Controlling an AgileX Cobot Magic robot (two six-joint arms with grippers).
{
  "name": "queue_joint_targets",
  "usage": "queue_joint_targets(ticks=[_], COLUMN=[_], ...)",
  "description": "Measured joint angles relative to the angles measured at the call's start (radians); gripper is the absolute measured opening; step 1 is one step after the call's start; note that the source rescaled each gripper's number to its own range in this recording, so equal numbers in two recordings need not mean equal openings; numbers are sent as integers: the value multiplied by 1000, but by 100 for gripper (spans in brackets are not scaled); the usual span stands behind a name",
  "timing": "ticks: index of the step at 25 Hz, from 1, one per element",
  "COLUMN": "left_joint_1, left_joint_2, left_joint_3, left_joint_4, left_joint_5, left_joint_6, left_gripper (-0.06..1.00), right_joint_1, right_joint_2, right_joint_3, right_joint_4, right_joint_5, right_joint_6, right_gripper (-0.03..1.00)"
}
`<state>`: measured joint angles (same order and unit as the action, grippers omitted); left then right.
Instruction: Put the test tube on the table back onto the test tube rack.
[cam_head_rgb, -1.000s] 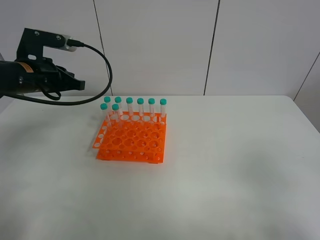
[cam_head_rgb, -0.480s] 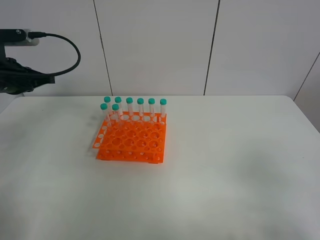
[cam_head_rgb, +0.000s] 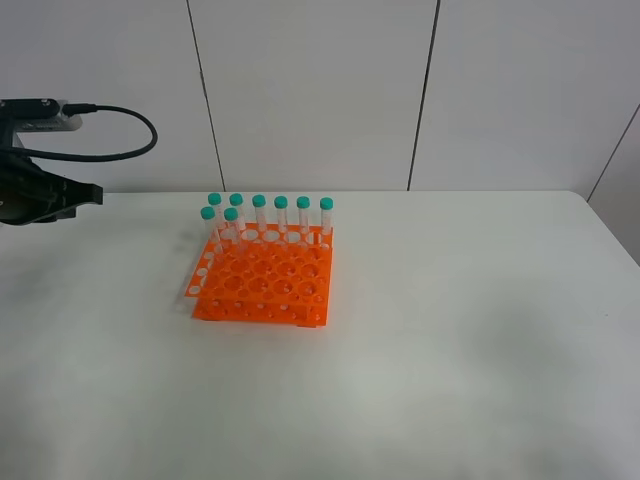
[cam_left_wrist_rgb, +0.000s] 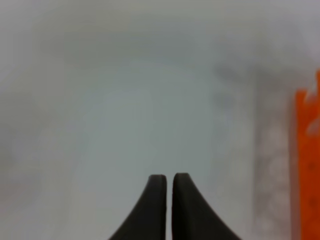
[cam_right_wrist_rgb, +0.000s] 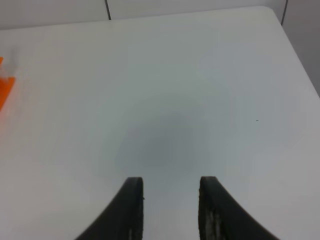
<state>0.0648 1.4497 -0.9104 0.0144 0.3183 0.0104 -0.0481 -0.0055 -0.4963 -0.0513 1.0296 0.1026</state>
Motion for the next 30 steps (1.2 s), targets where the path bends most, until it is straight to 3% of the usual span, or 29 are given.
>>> queue_joint_targets(ticks=[5,11,23,30], left_joint_1=[0,0,0,0], left_joint_2=[-57,-139,-492,-717], left_joint_3=[0,0,8,104], left_joint_4=[0,2,3,-14], left_joint_5=[99,294,572,719], left_joint_6=[0,0,0,0], left_gripper=[0,0,0,0], right_joint_1=[0,0,0,0], right_joint_2=[0,0,0,0], right_joint_3=[0,0,0,0], right_joint_4=[0,0,0,0], right_joint_5=[0,0,0,0], right_joint_6=[0,0,0,0], right_gripper=[38,38,38,38])
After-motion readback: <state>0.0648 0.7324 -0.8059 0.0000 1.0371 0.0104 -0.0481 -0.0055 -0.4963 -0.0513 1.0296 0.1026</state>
